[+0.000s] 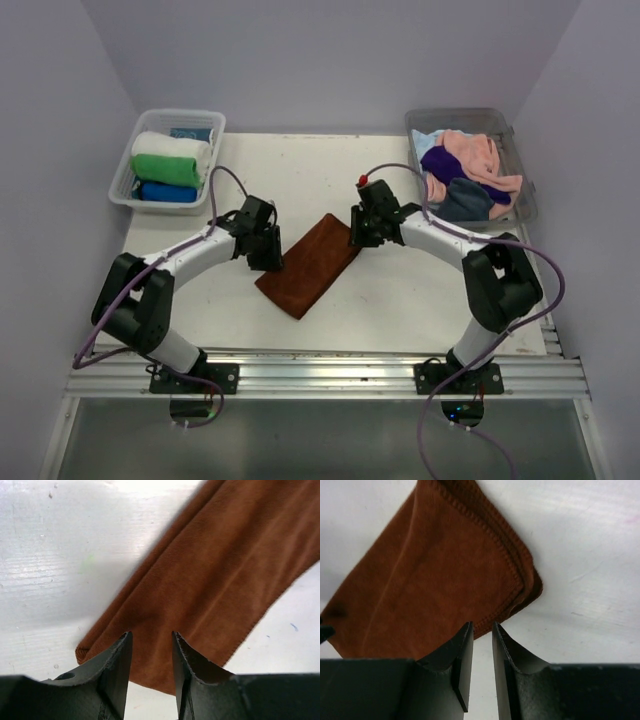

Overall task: Roll the towels
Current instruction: Fold the towel, then roll the towel

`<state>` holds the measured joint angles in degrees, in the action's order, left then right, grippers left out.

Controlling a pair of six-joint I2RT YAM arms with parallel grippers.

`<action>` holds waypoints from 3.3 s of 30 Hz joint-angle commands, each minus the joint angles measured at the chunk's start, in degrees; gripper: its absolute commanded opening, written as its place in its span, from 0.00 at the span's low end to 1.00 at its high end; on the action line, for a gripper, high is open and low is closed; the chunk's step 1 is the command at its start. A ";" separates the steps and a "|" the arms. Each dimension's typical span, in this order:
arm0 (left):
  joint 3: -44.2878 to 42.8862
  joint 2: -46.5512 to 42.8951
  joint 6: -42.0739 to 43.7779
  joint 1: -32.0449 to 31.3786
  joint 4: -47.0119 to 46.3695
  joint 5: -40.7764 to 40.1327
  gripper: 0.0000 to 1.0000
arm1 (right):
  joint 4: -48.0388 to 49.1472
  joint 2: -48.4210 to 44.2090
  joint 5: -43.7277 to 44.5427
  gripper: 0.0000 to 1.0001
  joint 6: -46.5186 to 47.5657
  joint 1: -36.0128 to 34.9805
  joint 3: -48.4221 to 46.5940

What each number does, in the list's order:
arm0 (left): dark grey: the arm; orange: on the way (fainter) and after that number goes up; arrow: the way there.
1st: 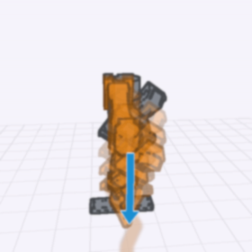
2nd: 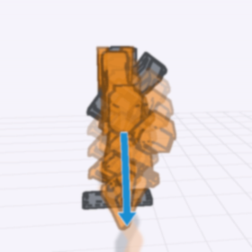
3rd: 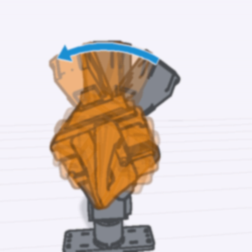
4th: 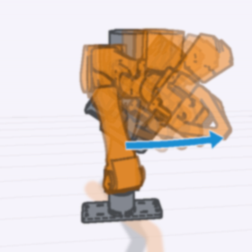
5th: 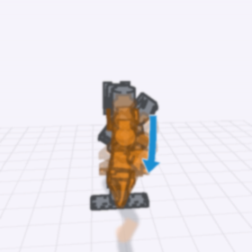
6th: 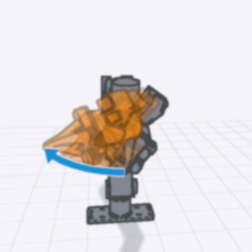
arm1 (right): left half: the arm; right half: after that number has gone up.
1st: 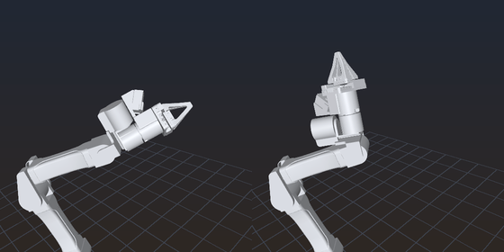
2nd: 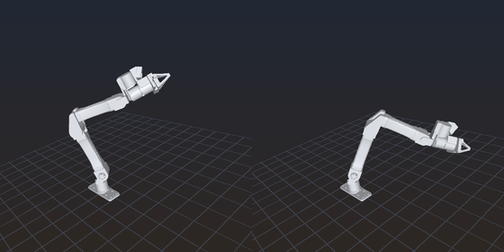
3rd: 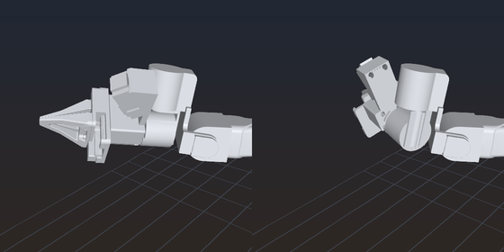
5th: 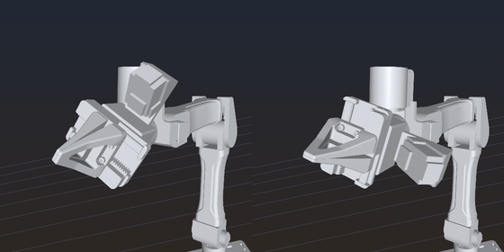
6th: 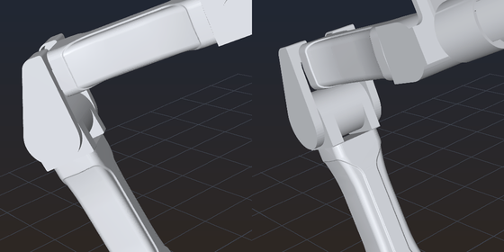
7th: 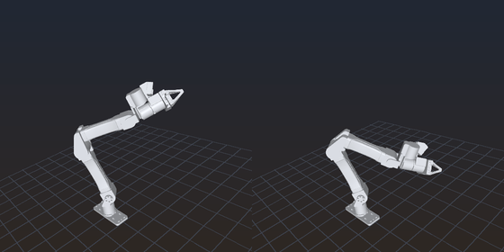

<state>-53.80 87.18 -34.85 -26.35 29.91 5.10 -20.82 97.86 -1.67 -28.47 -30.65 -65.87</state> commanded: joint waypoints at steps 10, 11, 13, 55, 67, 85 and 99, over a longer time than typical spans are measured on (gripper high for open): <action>9.50 0.19 -3.90 -0.89 -5.92 2.72 0.40 | 1.93 18.58 0.88 0.22 4.56 -0.12 -12.25; 9.42 -1.03 -4.26 -1.33 -5.66 2.72 0.40 | 1.66 19.81 0.97 0.21 4.74 0.59 -14.01; 7.75 -2.18 -4.70 -2.65 -3.47 2.28 0.40 | -0.27 22.62 0.79 0.20 5.26 2.17 -19.20; 13.19 -16.41 -6.28 -5.56 -1.35 0.44 0.36 | 5.08 -13.48 1.85 0.13 0.43 -17.33 17.96; 19.52 -12.65 -9.00 -5.73 -9.60 5.27 0.52 | 10.88 -14.99 -1.93 0.47 -11.17 -17.25 25.43; 21.63 -8.51 -10.24 -6.70 -14.97 5.97 0.22 | 13.44 -11.38 0.00 0.22 -10.29 -17.16 25.52; 11.89 -13.18 -11.64 -6.61 -6.01 1.05 0.00 | 6.85 -15.95 5.00 0.00 -7.22 -17.16 19.11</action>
<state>-37.12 75.31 -45.56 -32.82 21.15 9.10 -11.51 84.53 -0.56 -37.56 -47.94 -42.92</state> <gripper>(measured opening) 0.012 0.012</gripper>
